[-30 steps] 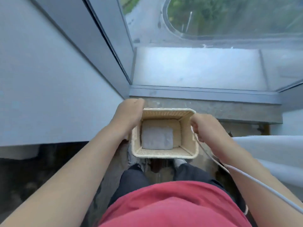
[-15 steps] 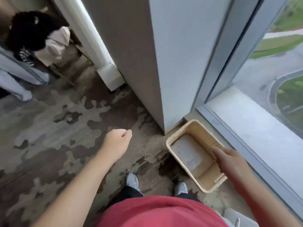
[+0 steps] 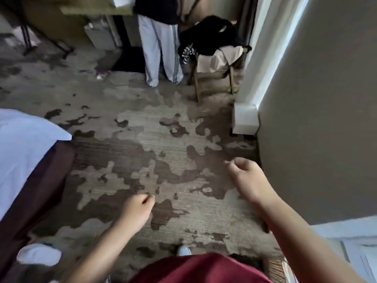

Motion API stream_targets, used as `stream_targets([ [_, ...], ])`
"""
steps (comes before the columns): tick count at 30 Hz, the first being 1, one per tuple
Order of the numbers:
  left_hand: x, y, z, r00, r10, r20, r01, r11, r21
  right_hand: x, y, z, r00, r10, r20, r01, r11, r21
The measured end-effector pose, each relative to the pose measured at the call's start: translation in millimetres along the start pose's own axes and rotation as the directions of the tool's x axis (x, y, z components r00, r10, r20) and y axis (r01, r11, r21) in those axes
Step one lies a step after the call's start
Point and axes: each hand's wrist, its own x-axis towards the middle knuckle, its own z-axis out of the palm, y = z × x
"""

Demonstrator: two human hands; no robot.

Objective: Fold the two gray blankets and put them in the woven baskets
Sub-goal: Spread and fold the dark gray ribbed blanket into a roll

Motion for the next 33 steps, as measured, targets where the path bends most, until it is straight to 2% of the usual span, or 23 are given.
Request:
stream_targets([
  [3, 24, -60, -17, 0.986, -0.166, 0.029, 0.166, 0.985, -0.033, 52, -57, 41, 0.997, -0.078, 0.027, 0.077, 0.997, 0.021],
  [7, 71, -81, -29, 0.971, -0.235, 0.05, 0.24, 0.963, -0.121, 102, -77, 76, 0.992, -0.07, 0.1, 0.072, 0.997, -0.011],
  [10, 132, -56, -41, 0.973, -0.225, 0.057, 0.23, 0.965, -0.129, 145, -61, 89, 0.994, 0.037, 0.105, -0.027, 0.996, -0.088],
  [14, 243, -7, -72, 0.983, -0.16, 0.086, 0.178, 0.944, -0.277, 211, -32, 98, 0.959, 0.262, 0.109, -0.247, 0.961, -0.127],
  [17, 333, 24, -104, 0.99, -0.138, -0.003, 0.129, 0.935, -0.33, 277, -30, 111, 0.938, 0.328, 0.11, -0.311, 0.939, -0.149],
  [19, 384, 38, -132, 0.985, -0.158, -0.076, 0.13, 0.949, -0.288, 326, -43, 126, 0.925, 0.347, 0.151, -0.315, 0.928, -0.201],
  [21, 423, 38, -161, 0.976, -0.177, -0.128, 0.136, 0.95, -0.28, 373, -71, 149, 0.913, 0.314, 0.261, -0.242, 0.93, -0.276],
  [25, 474, 1, -214, 0.933, -0.299, -0.198, 0.22, 0.913, -0.343, 472, -165, 226, 0.88, 0.136, 0.455, 0.03, 0.941, -0.337],
  [28, 489, -50, -243, 0.858, -0.463, -0.221, 0.38, 0.863, -0.332, 527, -250, 305, 0.802, 0.012, 0.597, 0.211, 0.929, -0.302],
  [31, 503, -114, -256, 0.753, -0.634, -0.176, 0.569, 0.762, -0.31, 571, -328, 393, 0.719, -0.099, 0.688, 0.356, 0.902, -0.242],
  [33, 517, -155, -258, 0.701, -0.701, -0.129, 0.635, 0.696, -0.334, 596, -378, 451, 0.675, -0.176, 0.716, 0.431, 0.882, -0.19],
])
